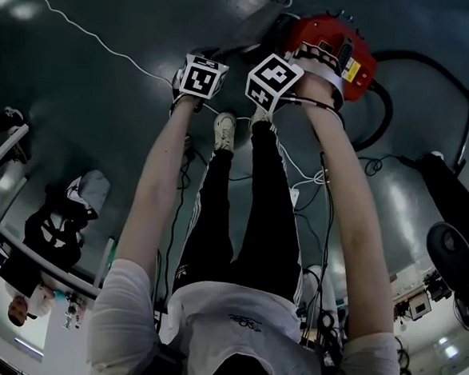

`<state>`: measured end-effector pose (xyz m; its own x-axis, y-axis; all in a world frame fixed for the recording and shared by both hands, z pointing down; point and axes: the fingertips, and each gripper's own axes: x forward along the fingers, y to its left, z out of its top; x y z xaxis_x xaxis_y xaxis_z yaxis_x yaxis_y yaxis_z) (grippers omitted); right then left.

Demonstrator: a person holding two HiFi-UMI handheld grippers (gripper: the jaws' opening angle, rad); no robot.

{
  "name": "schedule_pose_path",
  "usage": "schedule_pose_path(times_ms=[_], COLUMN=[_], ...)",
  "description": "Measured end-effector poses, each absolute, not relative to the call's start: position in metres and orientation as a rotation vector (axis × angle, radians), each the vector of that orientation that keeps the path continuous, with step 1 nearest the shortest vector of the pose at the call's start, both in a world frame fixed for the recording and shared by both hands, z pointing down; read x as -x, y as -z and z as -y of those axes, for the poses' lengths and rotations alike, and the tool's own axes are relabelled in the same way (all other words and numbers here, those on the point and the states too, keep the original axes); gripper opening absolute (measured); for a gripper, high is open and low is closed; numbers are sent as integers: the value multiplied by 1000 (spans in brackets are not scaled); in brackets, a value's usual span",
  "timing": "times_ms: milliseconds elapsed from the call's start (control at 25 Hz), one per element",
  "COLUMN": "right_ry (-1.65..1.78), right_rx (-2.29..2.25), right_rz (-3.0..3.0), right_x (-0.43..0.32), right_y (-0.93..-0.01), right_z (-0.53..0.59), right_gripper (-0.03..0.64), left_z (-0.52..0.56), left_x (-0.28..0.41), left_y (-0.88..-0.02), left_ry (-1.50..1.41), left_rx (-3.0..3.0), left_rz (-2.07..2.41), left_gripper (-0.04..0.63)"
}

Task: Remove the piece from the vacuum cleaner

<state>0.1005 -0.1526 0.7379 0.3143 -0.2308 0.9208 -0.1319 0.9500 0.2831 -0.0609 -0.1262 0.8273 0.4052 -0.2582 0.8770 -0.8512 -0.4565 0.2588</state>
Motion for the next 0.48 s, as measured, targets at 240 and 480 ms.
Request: schedule_pose_path(times_ms=[240, 480], right_ry=[101, 94], right_rx=[-326, -336], right_rz=[1253, 1237], right_x=[-100, -105], right_y=[-744, -744], right_z=[153, 151], right_gripper=[-3, -3], left_z=[143, 127], left_x=[198, 222], left_y=[-822, -795], left_ry=[-1102, -1136], left_rx=[-1672, -1812], left_rz=[1269, 1295], left_gripper=[14, 14])
